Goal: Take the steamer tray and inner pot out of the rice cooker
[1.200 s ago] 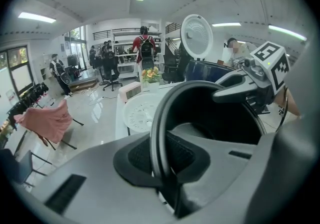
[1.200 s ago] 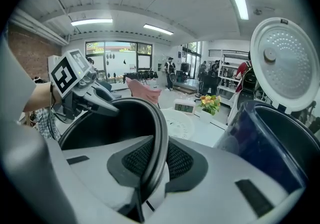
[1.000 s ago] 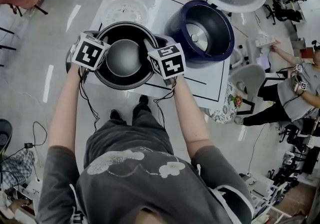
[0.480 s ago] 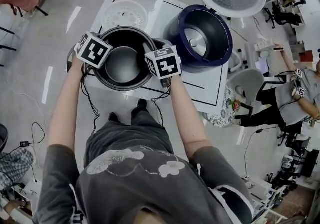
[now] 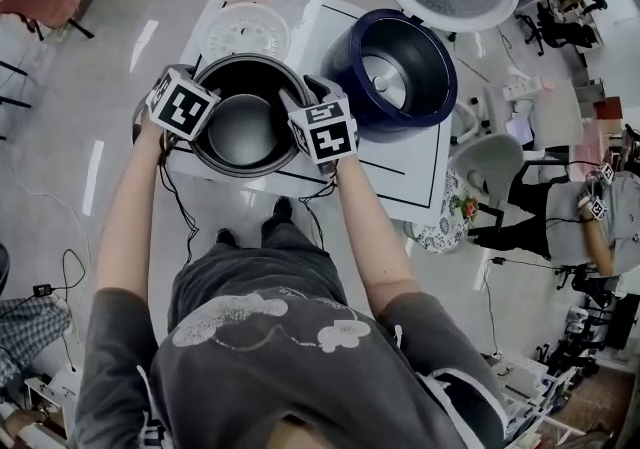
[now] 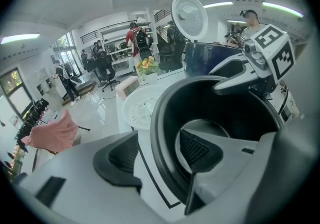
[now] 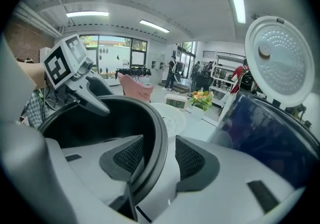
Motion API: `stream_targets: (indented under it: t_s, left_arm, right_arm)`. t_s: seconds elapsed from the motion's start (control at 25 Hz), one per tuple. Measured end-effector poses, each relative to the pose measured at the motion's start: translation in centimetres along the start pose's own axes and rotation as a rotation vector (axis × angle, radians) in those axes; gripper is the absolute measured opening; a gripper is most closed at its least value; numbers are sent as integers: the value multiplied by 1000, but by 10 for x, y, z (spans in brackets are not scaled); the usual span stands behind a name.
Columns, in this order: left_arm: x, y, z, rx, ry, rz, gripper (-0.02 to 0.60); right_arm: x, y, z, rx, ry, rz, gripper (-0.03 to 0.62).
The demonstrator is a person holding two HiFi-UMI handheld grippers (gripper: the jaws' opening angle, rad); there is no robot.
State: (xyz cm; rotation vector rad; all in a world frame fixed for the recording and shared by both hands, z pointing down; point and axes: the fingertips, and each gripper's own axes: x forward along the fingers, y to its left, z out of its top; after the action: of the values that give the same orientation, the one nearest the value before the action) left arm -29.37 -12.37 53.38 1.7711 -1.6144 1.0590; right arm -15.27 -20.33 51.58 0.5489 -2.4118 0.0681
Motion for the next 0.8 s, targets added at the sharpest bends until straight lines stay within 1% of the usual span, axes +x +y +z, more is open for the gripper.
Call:
stream_targets:
  t_s: [0.12,0.28,0.36,0.56,0.68,0.8]
  left_arm:
    - [-6,1,-2,5,-56,38,316]
    - [-34,12,7,-42,-189,121,328]
    - [-53,17,12,-68,-250,148,336]
    - [-100,15,17,-108,-389,168,376]
    - [-128,9,22,-123,-479,172,382]
    - [-154,-1,27,-123,-578,178,382]
  right_arm:
    - [-11,-4,1,-4,-40,-57,222]
    - [-34,-6,12,17,-95,-114,229]
    - [-48,-5,21,19,-128,-135,233]
    - [-89,9,44,23,-252,-204,262]
    - [-116,19,52,21,-313,-249,265]
    - [-142,28,59,34,-397,-297,265]
